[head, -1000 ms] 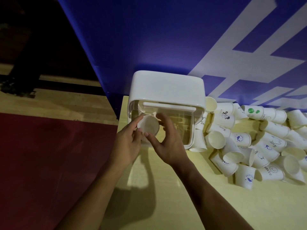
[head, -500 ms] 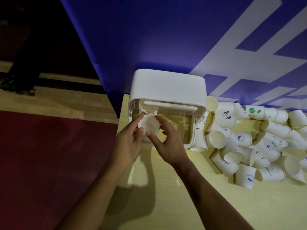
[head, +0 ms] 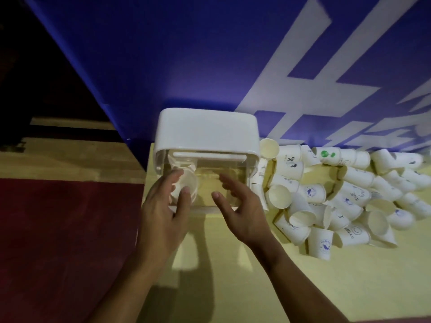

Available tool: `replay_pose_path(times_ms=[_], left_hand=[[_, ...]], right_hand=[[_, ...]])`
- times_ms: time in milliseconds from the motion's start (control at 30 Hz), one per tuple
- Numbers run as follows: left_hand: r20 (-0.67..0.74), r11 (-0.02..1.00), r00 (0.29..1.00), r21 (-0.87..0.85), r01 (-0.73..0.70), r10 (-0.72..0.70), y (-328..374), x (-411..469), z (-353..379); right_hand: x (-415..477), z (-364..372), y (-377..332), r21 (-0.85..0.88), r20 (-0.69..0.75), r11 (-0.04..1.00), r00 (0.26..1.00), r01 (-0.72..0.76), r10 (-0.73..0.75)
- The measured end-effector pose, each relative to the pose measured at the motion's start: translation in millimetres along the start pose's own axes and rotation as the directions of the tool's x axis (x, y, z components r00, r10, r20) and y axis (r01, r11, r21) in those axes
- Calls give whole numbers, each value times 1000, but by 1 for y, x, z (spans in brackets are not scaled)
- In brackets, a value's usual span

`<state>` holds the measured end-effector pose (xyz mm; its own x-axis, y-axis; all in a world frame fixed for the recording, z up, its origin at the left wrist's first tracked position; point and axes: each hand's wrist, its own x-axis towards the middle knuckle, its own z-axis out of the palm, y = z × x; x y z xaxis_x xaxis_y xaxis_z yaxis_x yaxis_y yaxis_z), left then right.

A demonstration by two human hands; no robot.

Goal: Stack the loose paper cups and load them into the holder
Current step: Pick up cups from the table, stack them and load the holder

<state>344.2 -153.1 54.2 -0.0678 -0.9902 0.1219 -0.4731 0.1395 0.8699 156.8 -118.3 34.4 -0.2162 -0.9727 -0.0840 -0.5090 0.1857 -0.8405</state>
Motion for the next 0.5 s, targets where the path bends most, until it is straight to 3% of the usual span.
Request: replay_pose_path(times_ms=[100, 167, 333, 500], left_hand=[[165, 974, 960, -20, -227, 227, 46, 4, 41], [288, 956, 914, -6, -295, 284, 74, 11, 84], [546, 922, 798, 113, -371, 255, 111, 36, 201], [717, 816, 671, 266, -513, 188, 137, 54, 317]], right_hand=[[-10, -62, 18, -39, -136, 998, 990, -47, 42], [-15, -111, 37, -55, -228, 994, 971, -93, 78], [-36, -229, 88, -99, -455, 977, 882, -187, 123], [-57, -325, 152, -93, -546, 959, 819, -267, 176]])
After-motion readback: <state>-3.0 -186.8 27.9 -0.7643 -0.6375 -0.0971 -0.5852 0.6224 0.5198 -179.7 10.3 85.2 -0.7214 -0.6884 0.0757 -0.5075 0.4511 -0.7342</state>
